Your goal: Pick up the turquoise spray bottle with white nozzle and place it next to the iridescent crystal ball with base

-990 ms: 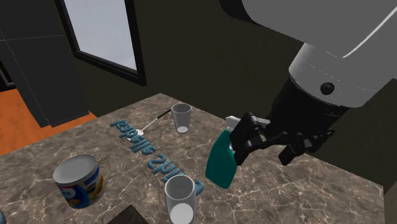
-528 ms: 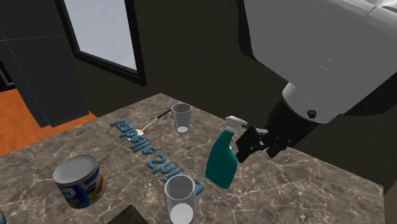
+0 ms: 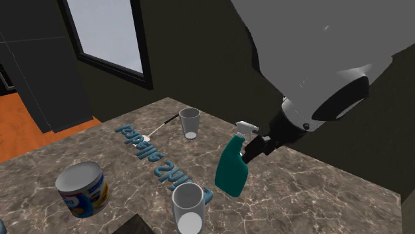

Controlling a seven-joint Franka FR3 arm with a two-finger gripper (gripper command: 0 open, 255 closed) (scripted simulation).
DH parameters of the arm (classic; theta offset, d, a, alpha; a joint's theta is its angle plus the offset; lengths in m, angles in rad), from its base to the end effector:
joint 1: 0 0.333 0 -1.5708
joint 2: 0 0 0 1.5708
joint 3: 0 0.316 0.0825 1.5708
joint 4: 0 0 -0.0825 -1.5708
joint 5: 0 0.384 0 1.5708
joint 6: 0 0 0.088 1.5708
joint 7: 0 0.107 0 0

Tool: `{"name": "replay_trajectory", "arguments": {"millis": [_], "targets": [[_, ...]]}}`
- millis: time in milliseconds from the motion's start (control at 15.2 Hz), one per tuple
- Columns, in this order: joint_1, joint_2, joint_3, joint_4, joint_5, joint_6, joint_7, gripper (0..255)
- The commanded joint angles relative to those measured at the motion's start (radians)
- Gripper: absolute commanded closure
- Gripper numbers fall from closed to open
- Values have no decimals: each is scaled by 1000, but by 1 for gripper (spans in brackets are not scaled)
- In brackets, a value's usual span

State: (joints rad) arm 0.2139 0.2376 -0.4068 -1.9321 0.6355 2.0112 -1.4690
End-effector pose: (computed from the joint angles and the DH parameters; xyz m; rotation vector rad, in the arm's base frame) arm 0.5913 -0.0697 0.3701 -2.4089 -1.2616 -0.3571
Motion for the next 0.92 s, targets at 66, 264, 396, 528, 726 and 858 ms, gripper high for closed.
{"name": "replay_trajectory", "arguments": {"millis": [66, 264, 396, 528, 726, 858], "targets": [[-24, 115, 30, 107, 63, -31, -90, 0], [-17, 130, 40, 92, 77, -1, -98, 0], [-13, 141, 47, 84, 88, 18, -104, 0], [-8, 152, 53, 76, 99, 37, -110, 0], [-7, 155, 55, 74, 102, 42, -111, 0], [-7, 155, 55, 74, 102, 42, -111, 0]]}}
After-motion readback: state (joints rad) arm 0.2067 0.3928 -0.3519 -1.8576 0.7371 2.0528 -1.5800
